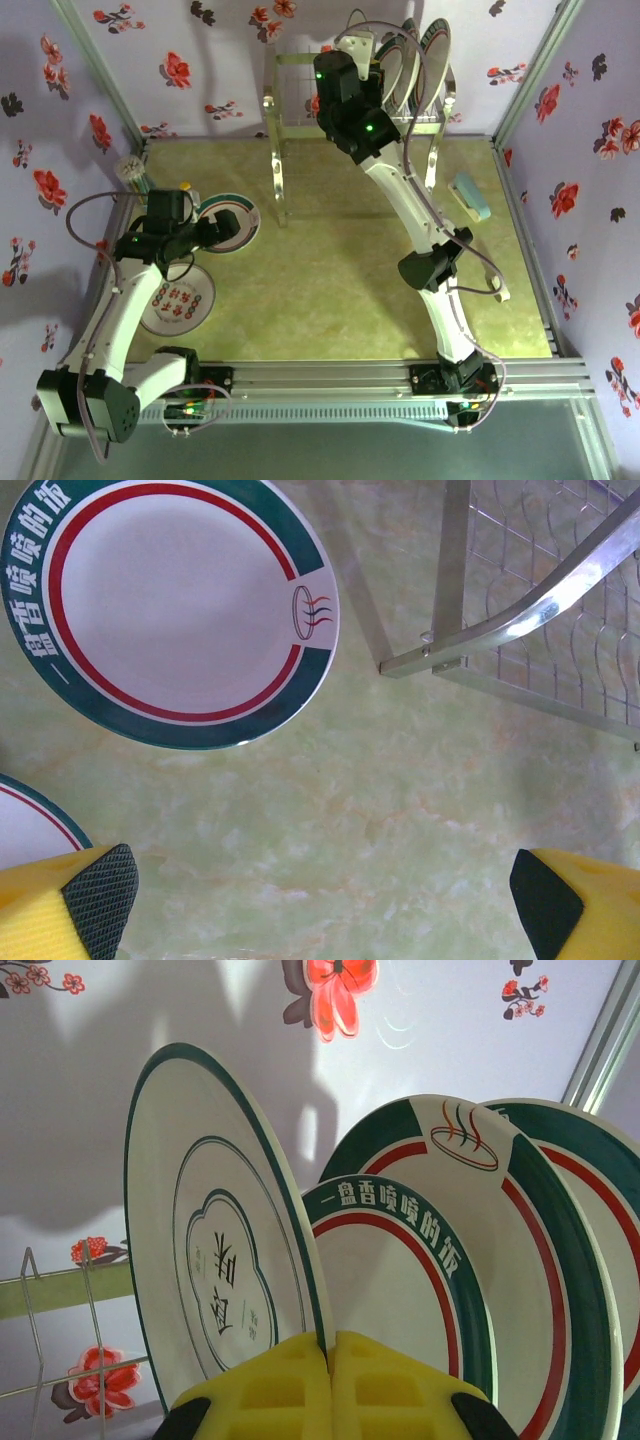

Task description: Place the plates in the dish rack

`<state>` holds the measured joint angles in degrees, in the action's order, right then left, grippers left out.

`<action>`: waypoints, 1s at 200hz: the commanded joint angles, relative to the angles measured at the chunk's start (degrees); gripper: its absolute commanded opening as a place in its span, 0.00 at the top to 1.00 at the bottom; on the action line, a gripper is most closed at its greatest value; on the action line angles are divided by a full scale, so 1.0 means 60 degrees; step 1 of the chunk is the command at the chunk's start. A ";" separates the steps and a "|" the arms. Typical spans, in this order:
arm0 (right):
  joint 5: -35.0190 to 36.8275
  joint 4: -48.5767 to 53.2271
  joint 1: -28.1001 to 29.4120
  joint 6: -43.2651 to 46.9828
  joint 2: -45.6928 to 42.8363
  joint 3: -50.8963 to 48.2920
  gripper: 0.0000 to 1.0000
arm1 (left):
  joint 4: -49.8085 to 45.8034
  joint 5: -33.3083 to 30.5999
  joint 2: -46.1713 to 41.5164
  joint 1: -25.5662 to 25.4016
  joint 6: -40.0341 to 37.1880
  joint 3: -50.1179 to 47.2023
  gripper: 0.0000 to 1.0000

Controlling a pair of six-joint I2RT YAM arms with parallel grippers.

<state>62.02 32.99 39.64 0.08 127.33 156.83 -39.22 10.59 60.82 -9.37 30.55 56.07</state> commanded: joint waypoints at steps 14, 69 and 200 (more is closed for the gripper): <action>0.0669 -0.1071 0.0085 0.0587 -0.0072 0.0341 1.00 | -0.0113 -0.0053 0.0101 0.0082 -0.0374 -0.0031 0.00; 0.0942 -0.1055 0.0092 0.0812 -0.0048 0.0405 1.00 | -0.0176 -0.0022 0.0030 0.0105 -0.0447 -0.0044 0.00; 0.0402 0.0404 0.0130 -0.0863 0.0484 0.0404 1.00 | -0.0216 -0.0007 -0.0124 0.0136 -0.0623 -0.0271 0.00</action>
<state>64.75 34.59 40.18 -2.31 129.51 157.12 -39.70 10.57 60.90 -9.30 28.18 55.42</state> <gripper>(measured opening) 0.061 0.997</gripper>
